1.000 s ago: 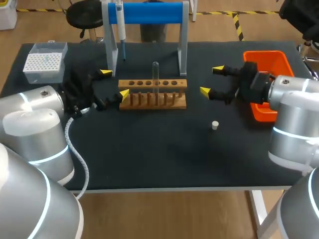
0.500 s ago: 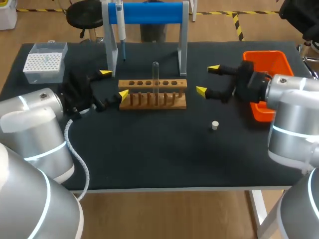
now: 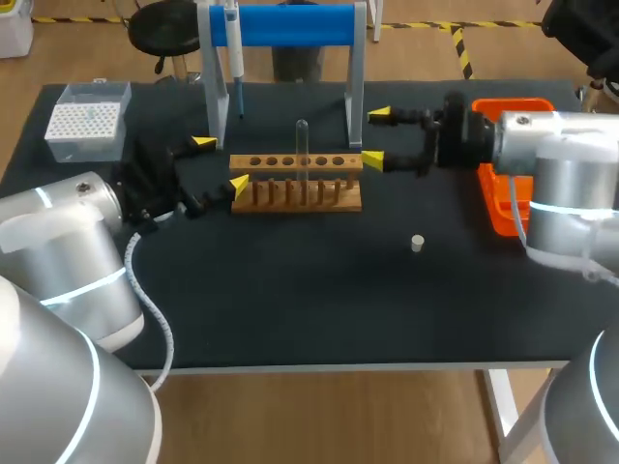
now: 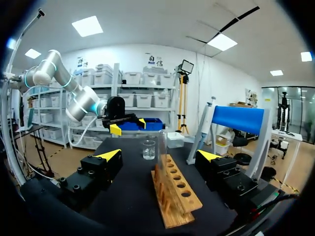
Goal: Invert the test tube, pick up the pipette, mount the tip to pipette, aspirate from beaker and dispense into the tube, eject the tip, return the pipette, and cap with the stopper.
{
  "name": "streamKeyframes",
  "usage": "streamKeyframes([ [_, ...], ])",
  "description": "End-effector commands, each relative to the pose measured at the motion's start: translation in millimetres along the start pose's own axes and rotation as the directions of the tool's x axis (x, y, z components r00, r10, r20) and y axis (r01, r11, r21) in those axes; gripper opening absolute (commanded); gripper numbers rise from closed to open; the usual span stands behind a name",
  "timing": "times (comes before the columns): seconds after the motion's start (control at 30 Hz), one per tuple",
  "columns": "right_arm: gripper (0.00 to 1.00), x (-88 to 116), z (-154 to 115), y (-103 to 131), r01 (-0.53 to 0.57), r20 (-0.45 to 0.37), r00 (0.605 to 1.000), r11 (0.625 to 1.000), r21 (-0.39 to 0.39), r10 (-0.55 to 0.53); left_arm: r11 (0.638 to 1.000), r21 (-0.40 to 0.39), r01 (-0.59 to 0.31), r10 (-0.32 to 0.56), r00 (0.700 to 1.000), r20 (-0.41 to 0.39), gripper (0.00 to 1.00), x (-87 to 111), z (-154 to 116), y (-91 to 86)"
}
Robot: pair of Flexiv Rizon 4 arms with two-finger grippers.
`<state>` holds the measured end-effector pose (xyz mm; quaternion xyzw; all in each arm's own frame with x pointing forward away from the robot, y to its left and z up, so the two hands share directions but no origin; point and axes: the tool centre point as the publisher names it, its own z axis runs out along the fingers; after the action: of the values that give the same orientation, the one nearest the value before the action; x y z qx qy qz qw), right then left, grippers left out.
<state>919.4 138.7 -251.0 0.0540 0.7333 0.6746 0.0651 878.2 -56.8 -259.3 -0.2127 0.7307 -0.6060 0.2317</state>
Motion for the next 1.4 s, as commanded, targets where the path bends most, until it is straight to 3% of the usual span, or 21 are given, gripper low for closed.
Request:
streamKeyframes([
  [0.03,1.0,-11.3,15.5,-4.6,-0.004,-0.132,0.991,1.0,-0.013,0.002,1.0,0.0,0.0,0.0,1.0,0.001,1.0,0.5,-0.1,0.1],
  [0.63,1.0,-13.8,57.4,-10.7,-0.024,-0.271,0.963,0.999,-0.049,0.009,1.0,0.0,0.0,0.0,1.0,0.001,1.0,0.5,-0.1,0.1],
  [1.4,1.0,-14.2,105.9,-24.1,-0.037,-0.286,0.958,0.999,-0.01,0.032,1.0,0.0,0.0,0.0,1.0,0.001,1.0,0.5,-0.1,0.1],
])
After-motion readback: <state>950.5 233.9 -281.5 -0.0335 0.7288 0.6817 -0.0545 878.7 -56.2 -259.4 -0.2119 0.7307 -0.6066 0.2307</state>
